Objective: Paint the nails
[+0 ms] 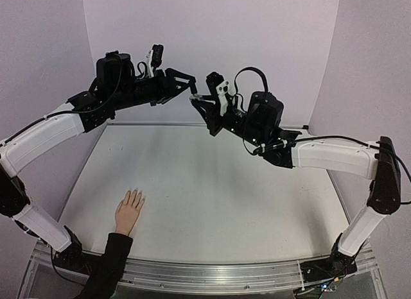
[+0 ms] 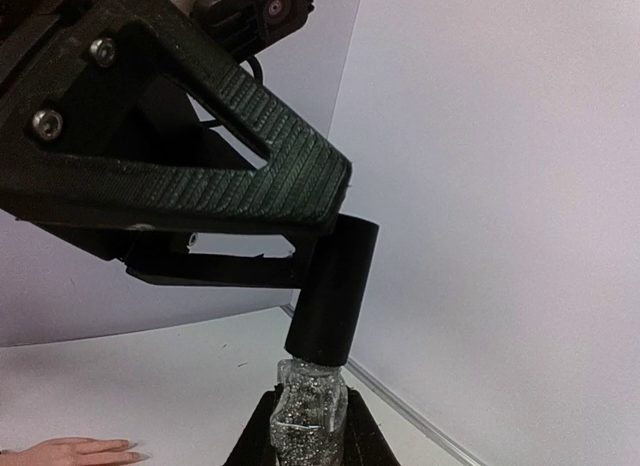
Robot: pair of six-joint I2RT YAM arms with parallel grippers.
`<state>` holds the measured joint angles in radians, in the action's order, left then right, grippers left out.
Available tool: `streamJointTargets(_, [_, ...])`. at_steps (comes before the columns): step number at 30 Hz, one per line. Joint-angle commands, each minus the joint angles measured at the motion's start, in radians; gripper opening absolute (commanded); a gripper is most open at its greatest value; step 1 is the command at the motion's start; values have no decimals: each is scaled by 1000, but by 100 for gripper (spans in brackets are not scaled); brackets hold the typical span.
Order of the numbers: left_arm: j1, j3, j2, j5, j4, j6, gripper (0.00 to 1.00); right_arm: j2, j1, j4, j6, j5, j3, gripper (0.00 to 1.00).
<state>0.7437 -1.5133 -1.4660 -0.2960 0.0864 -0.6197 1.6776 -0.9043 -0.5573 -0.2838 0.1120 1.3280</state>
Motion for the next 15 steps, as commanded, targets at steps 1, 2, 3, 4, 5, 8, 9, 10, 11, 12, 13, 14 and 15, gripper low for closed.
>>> streamJointTargets(1, [7, -50, 0, -24, -24, 17, 48, 10, -5, -14, -11, -9, 50, 0])
streamJointTargets(2, [7, -50, -1, -26, -25, 17, 47, 10, -6, -12, -11, -9, 51, 0])
streamJointTargets(3, [7, -52, -4, -29, -24, 17, 47, 11, -6, -11, -11, -10, 53, 0])
streamJointTargets(4, [7, -56, -7, -32, -22, 18, 46, 11, -6, -10, -11, -10, 54, 0])
streamJointTargets(5, [8, -62, -11, -33, -16, 21, 45, 11, -6, -10, -12, -9, 54, 0])
streamJointTargets(8, [9, -72, -19, -36, -4, 25, 44, 11, -7, -10, -12, -8, 55, 0])
streamJointTargets(9, [9, -73, -21, -36, -2, 26, 44, 11, -7, -10, -12, -8, 55, 0])
streamJointTargets(10, [9, -76, -23, -35, 1, 28, 43, 11, -8, -9, -13, -8, 55, 0])
streamJointTargets(11, [10, -78, -25, -36, 3, 29, 42, 12, -8, -9, -13, -8, 56, 0])
streamJointTargets(12, [9, -79, -26, -38, 3, 30, 41, 13, -8, -9, -14, -8, 55, 0])
streamJointTargets(13, [9, -79, -26, -39, 3, 31, 38, 13, -7, -9, -14, -9, 56, 0])
streamJointTargets(14, [10, -78, -25, -39, 3, 33, 35, 13, -7, -9, -13, -10, 57, 0])
streamJointTargets(15, [11, -76, -23, -38, 4, 34, 33, 14, -8, -9, -10, -10, 58, 0])
